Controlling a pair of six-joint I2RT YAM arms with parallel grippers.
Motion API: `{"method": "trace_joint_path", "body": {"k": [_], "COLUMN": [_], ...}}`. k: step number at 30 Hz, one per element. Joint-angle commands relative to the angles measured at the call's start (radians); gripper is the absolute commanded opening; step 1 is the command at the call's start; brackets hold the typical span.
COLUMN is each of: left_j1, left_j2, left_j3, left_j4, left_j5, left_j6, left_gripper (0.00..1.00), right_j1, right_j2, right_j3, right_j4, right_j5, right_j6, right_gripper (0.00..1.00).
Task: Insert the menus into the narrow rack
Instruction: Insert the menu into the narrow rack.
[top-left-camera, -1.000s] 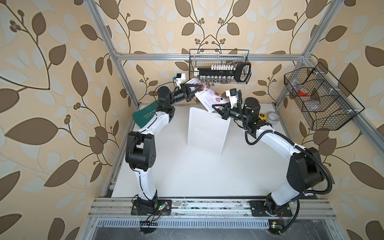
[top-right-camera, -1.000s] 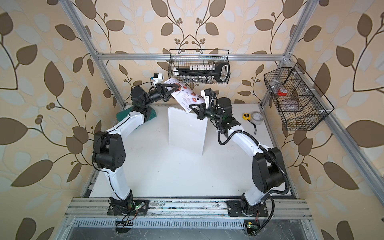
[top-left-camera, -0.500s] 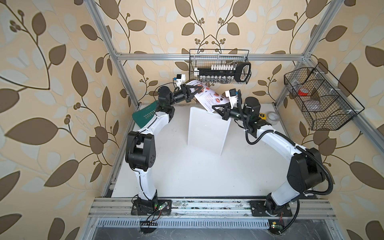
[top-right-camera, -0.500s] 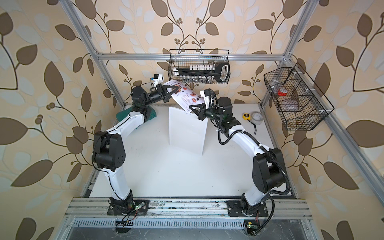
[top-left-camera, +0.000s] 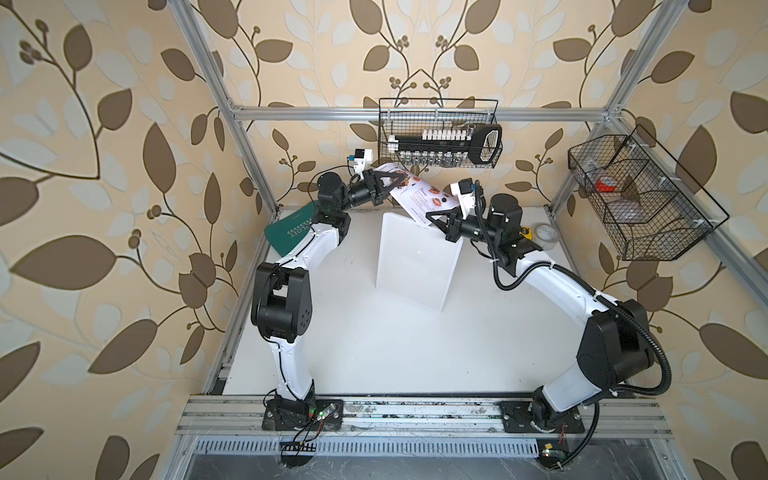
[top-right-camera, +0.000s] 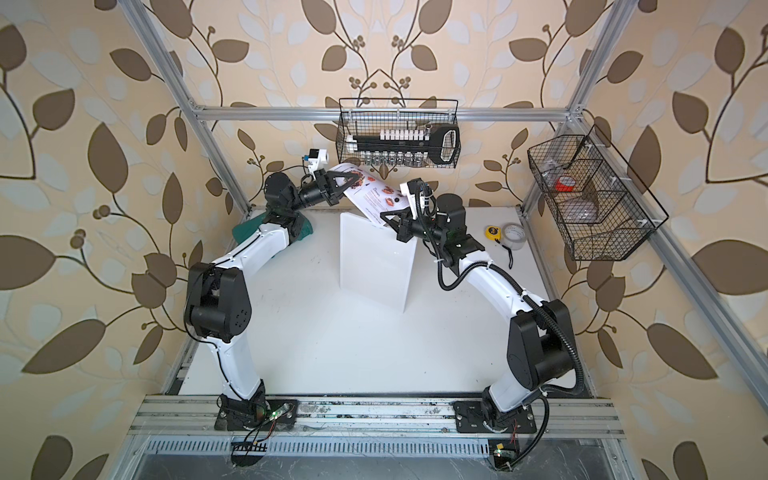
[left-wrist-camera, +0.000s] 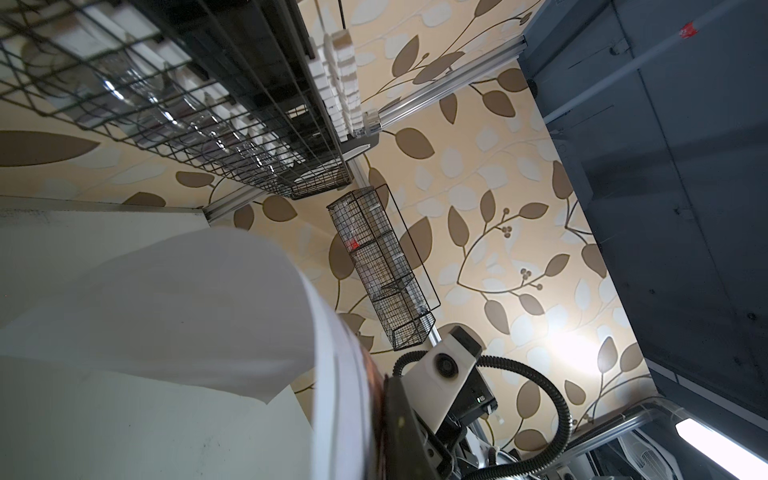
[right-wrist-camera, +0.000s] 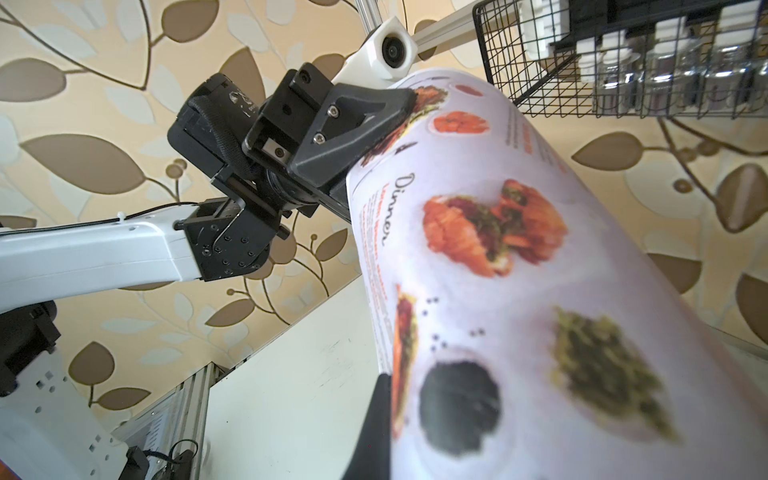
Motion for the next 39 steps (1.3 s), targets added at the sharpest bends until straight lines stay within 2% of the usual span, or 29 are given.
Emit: {"method": "trace_joint_path", "body": {"k": [1,7,17,27,39], "left_j1": [0.004,0.003,0.004,0.004,0.004], "left_j2": [-0.048,-0.048,-0.036,-0.025,-0.008], "left_j3": [0.01,0.002,0.002,0.004,0.033], "left_j4": [0.029,0.032,0.04,0.057,0.04], "left_j5": [0.016,0.018,0.012,0.011,0.013], "left_j6": [0.033,0.034,0.027,0.011,0.013], "left_gripper": [0.07,0.08,0.23,0.21,0.34], "right_j1": [0.01,0.022,0.024,0.027,0.028], "right_j2": [-0.013,-0.025,-0.038,-0.065,-0.098], "right_j3": [0.012,0.019,0.042,0.071,0.096], "right_j4": [-0.097,-0.163,-0.247,-0.323,-0.452], "right_j5": [0.011,0.052,0.118,0.156,0.174], "right_j6": [-0.053,-0.126,-0.213,-0.264,-0.36], "right_gripper": [0.0,0.0,0.0,0.0,0.0]}}
